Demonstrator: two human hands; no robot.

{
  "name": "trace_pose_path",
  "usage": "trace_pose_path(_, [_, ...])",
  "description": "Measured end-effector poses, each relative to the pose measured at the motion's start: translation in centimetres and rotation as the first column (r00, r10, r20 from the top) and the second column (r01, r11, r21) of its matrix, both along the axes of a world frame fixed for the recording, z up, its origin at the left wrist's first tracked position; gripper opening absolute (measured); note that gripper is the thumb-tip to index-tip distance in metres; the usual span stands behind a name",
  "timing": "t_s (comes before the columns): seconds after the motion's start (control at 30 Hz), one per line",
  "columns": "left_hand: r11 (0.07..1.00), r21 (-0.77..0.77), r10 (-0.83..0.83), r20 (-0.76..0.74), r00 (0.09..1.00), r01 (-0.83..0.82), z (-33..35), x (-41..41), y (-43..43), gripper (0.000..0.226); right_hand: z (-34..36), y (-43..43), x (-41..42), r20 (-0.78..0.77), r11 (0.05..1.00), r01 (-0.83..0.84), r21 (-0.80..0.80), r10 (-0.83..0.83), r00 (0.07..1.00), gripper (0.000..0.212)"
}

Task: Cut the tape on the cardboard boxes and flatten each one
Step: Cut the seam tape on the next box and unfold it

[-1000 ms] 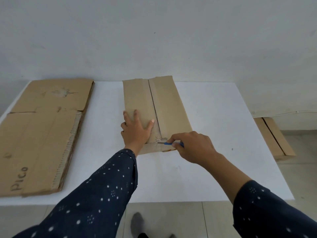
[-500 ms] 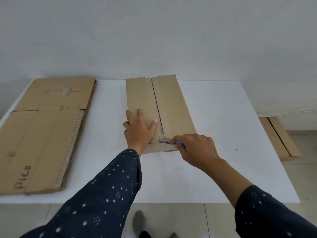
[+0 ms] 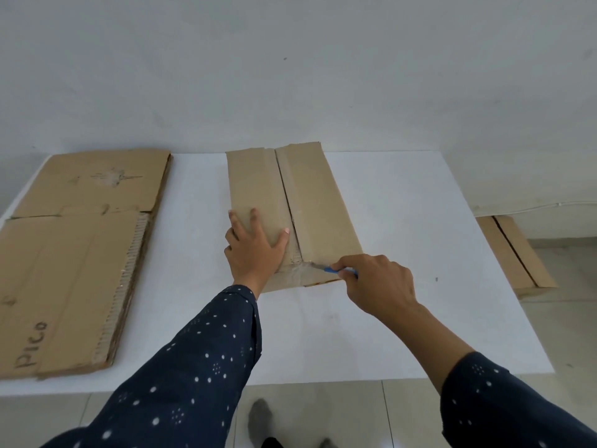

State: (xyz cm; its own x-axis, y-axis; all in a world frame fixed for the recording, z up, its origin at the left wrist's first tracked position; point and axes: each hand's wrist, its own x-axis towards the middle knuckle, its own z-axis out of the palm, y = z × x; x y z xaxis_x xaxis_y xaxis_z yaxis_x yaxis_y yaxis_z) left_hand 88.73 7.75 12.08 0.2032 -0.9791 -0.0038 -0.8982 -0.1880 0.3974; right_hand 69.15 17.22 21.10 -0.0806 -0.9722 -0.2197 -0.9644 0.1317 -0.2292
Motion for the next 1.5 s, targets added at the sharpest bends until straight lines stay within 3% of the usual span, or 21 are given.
trace_pose_path(0.2, [1.000, 0.020, 0.001, 0.004, 1.000, -0.001, 0.1, 0.0, 0.0, 0.084, 1.7, -0.1, -1.3, -0.045, 0.998, 0.030, 0.060, -0.027, 0.999, 0.024])
trace_pose_path(0.3, [0.999, 0.048, -0.001, -0.012, 1.000, 0.002, 0.4, 0.1, -0.1, 0.085, 2.8, -1.3, -2.0, 0.229, 0.995, 0.020, 0.102, -0.043, 0.973, 0.016])
trace_pose_path(0.37, [0.998, 0.058, -0.010, -0.019, 1.000, 0.011, 0.6, 0.3, 0.0, 0.085, 2.5, -3.1, -2.4, 0.381, 0.991, 0.132, 0.036, -0.136, 0.915, 0.016])
trace_pose_path(0.47, [0.996, 0.071, -0.062, -0.001, 0.998, 0.062, 0.8, 1.2, -0.4, 0.084, 1.1, -5.3, -1.7, 0.434, 0.952, 0.303, 0.035, -0.287, 0.854, 0.025])
trace_pose_path(0.63, [0.981, 0.082, -0.180, 0.026, 0.983, 0.177, 1.5, 5.0, -3.1, 0.082, -1.0, -6.1, 1.9, 0.422, 0.950, 0.279, 0.140, -0.312, 0.851, 0.026])
trace_pose_path(0.77, [0.976, 0.176, -0.136, 0.038, 0.990, 0.127, 3.0, 7.1, -7.4, 0.087, -1.5, -5.5, 6.1, 0.627, 0.940, 0.178, 0.291, -0.328, 0.707, 0.018])
trace_pose_path(0.87, [0.959, 0.222, -0.201, 0.087, 0.976, 0.177, 3.7, 6.4, -10.2, 0.094, -0.8, -6.0, 8.5, 0.730, 0.920, 0.178, 0.350, -0.387, 0.564, 0.019])
trace_pose_path(0.97, [0.930, 0.246, -0.305, 0.107, 0.946, 0.272, 3.9, 3.9, -11.0, 0.090, -0.7, -9.3, 7.3, 0.578, 0.915, 0.403, 0.033, -0.346, 0.739, 0.023])
trace_pose_path(1.07, [0.898, 0.212, -0.409, 0.081, 0.909, 0.386, 4.1, -0.8, -9.3, 0.093, -0.9, -13.6, 4.0, 0.444, 0.887, 0.434, -0.155, -0.330, 0.833, 0.023])
trace_pose_path(1.2, [0.809, 0.327, -0.557, 0.165, 0.814, 0.488, 2.9, -5.1, -6.5, 0.122, -2.0, -17.8, -0.3, 0.461, 0.917, 0.389, 0.085, -0.383, 0.801, 0.023])
trace_pose_path(1.4, [0.684, 0.335, -0.718, 0.151, 0.679, 0.648, 2.4, -2.4, -9.2, 0.111, -2.1, -18.6, -2.5, 0.290, 0.958, 0.266, 0.102, -0.285, 0.913, 0.031])
trace_pose_path(1.5, [0.639, 0.319, -0.739, 0.000, 0.674, 0.700, 3.7, -0.3, -11.6, 0.100, -2.2, -17.5, -2.0, 0.358, 0.964, 0.212, 0.164, -0.258, 0.897, 0.030])
